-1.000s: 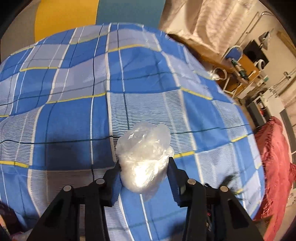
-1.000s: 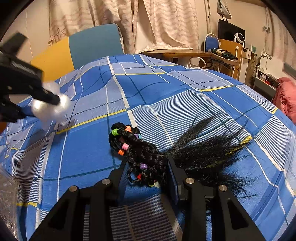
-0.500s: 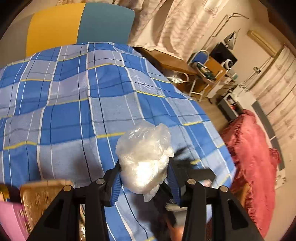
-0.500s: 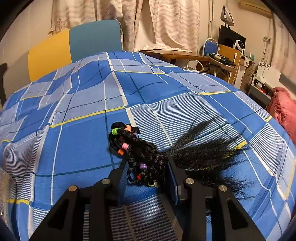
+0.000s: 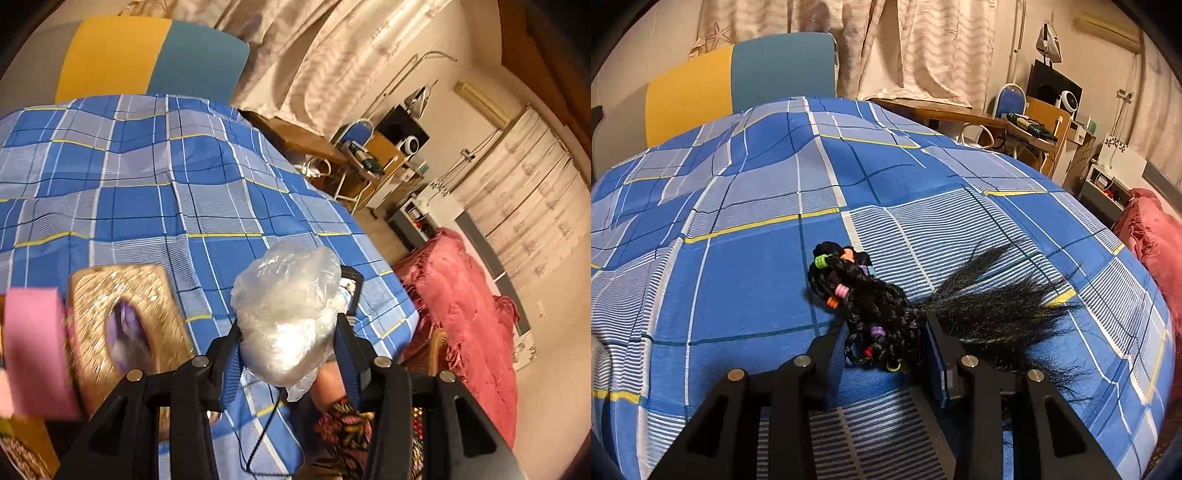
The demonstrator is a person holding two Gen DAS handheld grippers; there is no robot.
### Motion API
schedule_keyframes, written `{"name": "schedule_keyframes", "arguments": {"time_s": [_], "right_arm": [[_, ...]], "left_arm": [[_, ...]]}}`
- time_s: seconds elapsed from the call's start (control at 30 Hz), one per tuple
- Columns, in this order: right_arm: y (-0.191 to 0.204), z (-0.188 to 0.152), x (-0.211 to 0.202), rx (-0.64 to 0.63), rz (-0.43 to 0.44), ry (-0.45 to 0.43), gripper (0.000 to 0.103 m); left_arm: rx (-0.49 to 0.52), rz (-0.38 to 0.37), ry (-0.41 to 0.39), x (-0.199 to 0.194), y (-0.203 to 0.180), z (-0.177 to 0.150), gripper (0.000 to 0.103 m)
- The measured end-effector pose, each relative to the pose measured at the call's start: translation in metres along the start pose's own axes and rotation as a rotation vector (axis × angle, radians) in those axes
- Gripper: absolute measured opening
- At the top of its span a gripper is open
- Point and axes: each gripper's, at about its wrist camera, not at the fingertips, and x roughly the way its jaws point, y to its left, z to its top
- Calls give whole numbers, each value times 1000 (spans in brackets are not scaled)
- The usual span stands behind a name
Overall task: Organize soft objects
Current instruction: 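Carry the white hair tie into the tray and release it with the left tool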
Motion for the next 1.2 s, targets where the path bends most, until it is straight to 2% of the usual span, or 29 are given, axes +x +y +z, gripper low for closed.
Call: {"name": "schedule_keyframes", "arguments": {"time_s": [0.33, 0.5, 0.67, 0.87, 1.0, 1.13, 1.2], "right_arm": [[8, 0, -6, -41, -48, -24, 38], [6, -1, -20, -31, -58, -88, 38], [-5, -1, -31, 30, -61, -137, 38], [-13, -2, -28, 69, -69, -106, 38], [-10, -3, -29, 55, -81, -100, 38], [-11, -6, -32, 54, -87, -102, 38], [-11, -6, -31, 53, -91, -97, 38]], "left_arm": [[88, 58, -139, -75, 16, -39, 45], [39, 109, -205, -119, 56, -61, 45], [-25, 223, -230, -155, 108, -87, 45], [-200, 248, -164, -159, 177, -113, 45], [-241, 270, -74, -135, 202, -125, 45], [-260, 256, -27, -116, 217, -131, 45], [-247, 276, -11, -107, 221, -131, 45]]}}
